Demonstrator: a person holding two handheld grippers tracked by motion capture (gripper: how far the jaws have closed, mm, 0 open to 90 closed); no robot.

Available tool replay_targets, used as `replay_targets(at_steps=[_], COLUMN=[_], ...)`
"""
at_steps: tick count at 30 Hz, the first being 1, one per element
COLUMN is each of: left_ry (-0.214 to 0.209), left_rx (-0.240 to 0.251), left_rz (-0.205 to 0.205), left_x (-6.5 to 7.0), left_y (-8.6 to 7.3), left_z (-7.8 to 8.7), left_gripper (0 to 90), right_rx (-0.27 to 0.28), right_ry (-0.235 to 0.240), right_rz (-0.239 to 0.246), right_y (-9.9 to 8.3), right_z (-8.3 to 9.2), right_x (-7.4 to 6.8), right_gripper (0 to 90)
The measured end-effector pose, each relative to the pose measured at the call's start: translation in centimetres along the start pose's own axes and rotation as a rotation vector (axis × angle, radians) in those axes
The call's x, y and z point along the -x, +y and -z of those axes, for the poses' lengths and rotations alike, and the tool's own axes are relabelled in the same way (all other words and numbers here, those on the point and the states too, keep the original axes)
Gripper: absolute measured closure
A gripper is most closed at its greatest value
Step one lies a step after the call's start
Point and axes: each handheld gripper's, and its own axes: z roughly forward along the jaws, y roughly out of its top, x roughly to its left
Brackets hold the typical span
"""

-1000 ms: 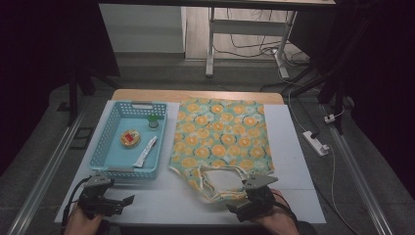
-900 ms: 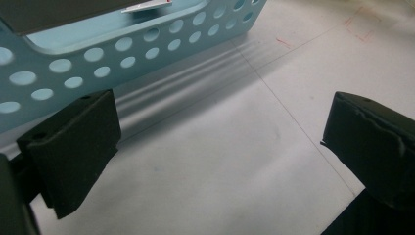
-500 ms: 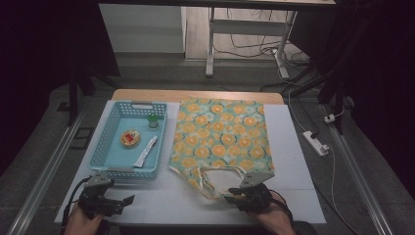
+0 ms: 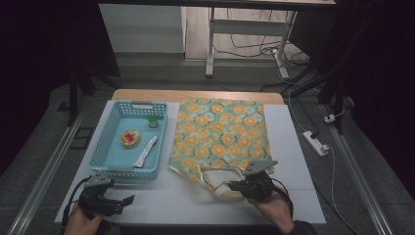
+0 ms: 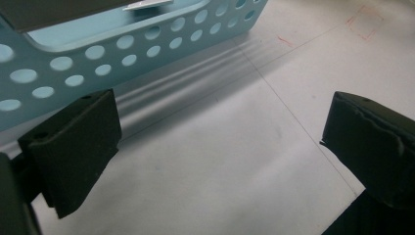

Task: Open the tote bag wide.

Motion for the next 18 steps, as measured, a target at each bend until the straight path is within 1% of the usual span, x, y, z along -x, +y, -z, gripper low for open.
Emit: replay_targets(at_steps=[6, 12, 13, 14, 17, 18], left_ry=[-0.002, -0.002, -0.002, -0.004, -0.012, -0.012], left_rx=[0.000, 0.001, 0.001, 0.003, 0.008, 0.008], left_rz=[0.001, 0.005, 0.005, 0.007, 0.008, 0.008], left_x=[0.0, -0.1, -0.1, -0.1, -0.1, -0.1], left_y=[0.0, 0.0, 0.0, 0.0, 0.0, 0.0], left_z=[0.0, 0.0, 0.0, 0.0, 0.0, 0.0], left_gripper=[1.5, 1.5, 1.5, 1.6, 1.5, 1.5], right_rx=[0.025, 0.057, 0.057, 0.061, 0.060, 0.060], right_ry=[-0.013, -0.042, -0.042, -0.049, -0.061, -0.061], right_rz=[-0.021, -0.015, -0.015, -0.016, -0.015, -0.015], right_y=[1.4, 3.0, 3.0, 3.4, 3.9, 3.9], right_z=[0.0, -0.2, -0.2, -0.4, -0.9, -0.9], right_x=[1.6, 3.1, 3.1, 3.8, 4.7, 4.7], right_gripper=[90.0, 90.0, 90.0, 90.0, 90.0, 90.0])
